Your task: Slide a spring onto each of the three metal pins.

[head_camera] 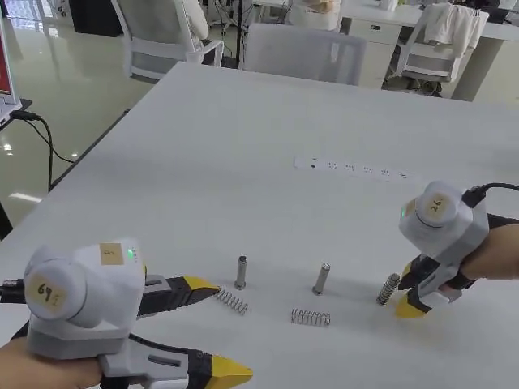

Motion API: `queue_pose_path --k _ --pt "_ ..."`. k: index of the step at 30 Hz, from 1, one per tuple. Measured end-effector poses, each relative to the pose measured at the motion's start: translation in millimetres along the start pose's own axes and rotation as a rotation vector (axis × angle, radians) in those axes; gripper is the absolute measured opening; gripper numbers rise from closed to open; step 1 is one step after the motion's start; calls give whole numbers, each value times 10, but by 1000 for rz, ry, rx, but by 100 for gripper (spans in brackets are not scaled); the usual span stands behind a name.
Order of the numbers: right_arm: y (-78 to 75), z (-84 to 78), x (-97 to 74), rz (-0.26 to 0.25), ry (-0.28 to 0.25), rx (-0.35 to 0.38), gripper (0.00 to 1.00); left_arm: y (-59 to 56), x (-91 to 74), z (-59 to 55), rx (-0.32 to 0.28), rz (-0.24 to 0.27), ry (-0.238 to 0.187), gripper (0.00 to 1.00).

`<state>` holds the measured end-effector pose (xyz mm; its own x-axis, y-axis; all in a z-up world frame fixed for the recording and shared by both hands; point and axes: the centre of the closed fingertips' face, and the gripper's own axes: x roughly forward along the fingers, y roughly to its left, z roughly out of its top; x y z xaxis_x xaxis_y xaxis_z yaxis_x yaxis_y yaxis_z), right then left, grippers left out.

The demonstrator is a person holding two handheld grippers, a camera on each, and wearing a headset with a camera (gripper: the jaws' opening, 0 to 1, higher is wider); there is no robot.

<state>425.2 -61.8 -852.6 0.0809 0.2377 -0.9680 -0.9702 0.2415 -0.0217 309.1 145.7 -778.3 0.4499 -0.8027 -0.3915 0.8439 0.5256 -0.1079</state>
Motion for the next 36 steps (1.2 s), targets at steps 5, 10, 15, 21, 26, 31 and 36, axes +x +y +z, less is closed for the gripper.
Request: queue_pose_path --k 5,10,15,21,26,31,36 --pt "44 -35 -17 2 1 3 26 -5 -4 6 0 -2 -1 60" --pt "90 -62 -19 3 -3 9 26 -13 -5 12 2 -3 -2 60" --pt "175 -82 -14 7 -6 6 25 -22 -5 13 4 -6 -2 60" --pt "289 -53 2 17 -20 3 25 -31 -4 20 7 -8 -4 60" --pt "397 -13 31 30 -25 -8 25 -26 -10 24 10 -6 -4 60" --pt "486 56 46 43 -37 -19 25 -21 -13 28 13 -7 -5 60" --pt "546 135 40 50 -49 -31 25 -15 -13 37 16 -6 -8 60"
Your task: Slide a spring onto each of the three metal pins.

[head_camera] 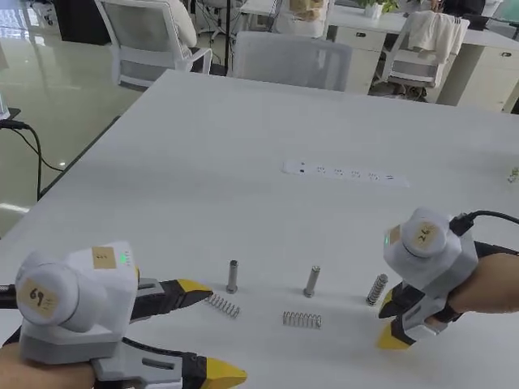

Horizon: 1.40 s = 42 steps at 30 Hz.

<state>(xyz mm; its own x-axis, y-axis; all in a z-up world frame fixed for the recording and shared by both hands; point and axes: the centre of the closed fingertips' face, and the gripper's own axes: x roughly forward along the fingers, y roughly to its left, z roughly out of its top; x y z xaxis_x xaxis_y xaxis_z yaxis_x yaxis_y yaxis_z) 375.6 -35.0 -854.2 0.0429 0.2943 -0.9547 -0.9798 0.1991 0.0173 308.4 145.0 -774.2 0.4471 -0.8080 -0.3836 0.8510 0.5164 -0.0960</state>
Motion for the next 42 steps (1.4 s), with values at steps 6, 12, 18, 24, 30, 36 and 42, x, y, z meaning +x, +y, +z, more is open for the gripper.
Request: queue_pose_path --k 6,12,18,24,30,36,42 --pt "66 139 16 10 -12 -23 25 12 -14 5 0 5 -5 60" --pt "107 307 32 14 -25 -59 25 27 -40 4 -2 14 -10 60" --pt "130 448 72 18 -32 -88 25 45 -73 -4 -7 26 -15 60" --pt "148 577 117 25 -36 -116 24 61 -102 -19 -12 38 -18 60" --pt "149 677 181 34 -34 -137 23 79 -130 -29 -18 49 -21 60" --pt "149 745 250 40 -22 -167 22 101 -166 -29 -23 62 -24 60" --pt "128 783 302 39 -10 -190 19 128 -219 -39 -30 78 -27 60"
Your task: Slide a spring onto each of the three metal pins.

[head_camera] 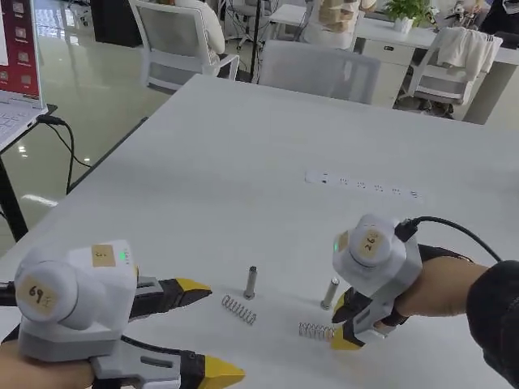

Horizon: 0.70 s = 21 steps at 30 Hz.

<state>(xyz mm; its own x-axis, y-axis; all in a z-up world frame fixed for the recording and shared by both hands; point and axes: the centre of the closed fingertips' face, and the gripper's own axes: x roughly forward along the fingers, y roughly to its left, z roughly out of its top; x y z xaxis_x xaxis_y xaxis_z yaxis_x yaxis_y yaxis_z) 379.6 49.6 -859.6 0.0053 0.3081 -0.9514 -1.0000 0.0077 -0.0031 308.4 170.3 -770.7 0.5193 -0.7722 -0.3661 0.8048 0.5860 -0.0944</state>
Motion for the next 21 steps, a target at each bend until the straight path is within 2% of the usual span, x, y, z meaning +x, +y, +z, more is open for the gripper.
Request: queue_pose_path --k 16,21 --pt "1 -17 69 3 46 -59 11 24 -55 -21 -12 23 -1 60" --pt "-2 -19 67 -1 44 -65 8 26 -54 -20 -11 23 0 60"
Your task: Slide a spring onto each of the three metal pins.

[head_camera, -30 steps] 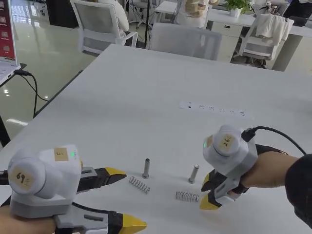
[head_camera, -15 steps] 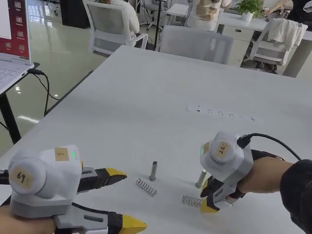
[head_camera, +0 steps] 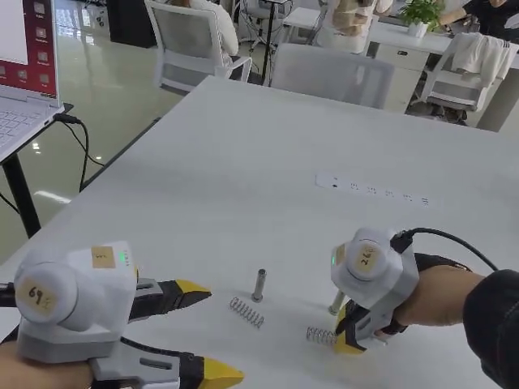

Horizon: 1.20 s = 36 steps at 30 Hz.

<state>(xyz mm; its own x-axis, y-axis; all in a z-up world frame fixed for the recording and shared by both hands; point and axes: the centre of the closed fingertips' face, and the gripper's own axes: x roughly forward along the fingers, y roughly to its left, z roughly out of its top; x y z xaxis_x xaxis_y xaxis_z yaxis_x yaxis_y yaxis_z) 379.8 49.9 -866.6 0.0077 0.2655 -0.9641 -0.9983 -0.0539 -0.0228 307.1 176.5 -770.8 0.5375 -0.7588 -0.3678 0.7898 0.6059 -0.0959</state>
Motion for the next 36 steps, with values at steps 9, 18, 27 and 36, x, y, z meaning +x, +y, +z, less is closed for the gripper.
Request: queue_pose_path --k 9,18,27,36 --pt "-3 13 -32 -19 -5 -15 8 -23 36 2 6 -13 6 59" --pt "84 154 -179 -12 -47 -16 7 -86 132 2 16 -43 18 58" --pt "197 279 -300 4 -71 -49 7 -98 261 17 41 -79 40 57" --pt "319 442 -395 11 -85 -95 7 -120 383 53 61 -107 46 54"
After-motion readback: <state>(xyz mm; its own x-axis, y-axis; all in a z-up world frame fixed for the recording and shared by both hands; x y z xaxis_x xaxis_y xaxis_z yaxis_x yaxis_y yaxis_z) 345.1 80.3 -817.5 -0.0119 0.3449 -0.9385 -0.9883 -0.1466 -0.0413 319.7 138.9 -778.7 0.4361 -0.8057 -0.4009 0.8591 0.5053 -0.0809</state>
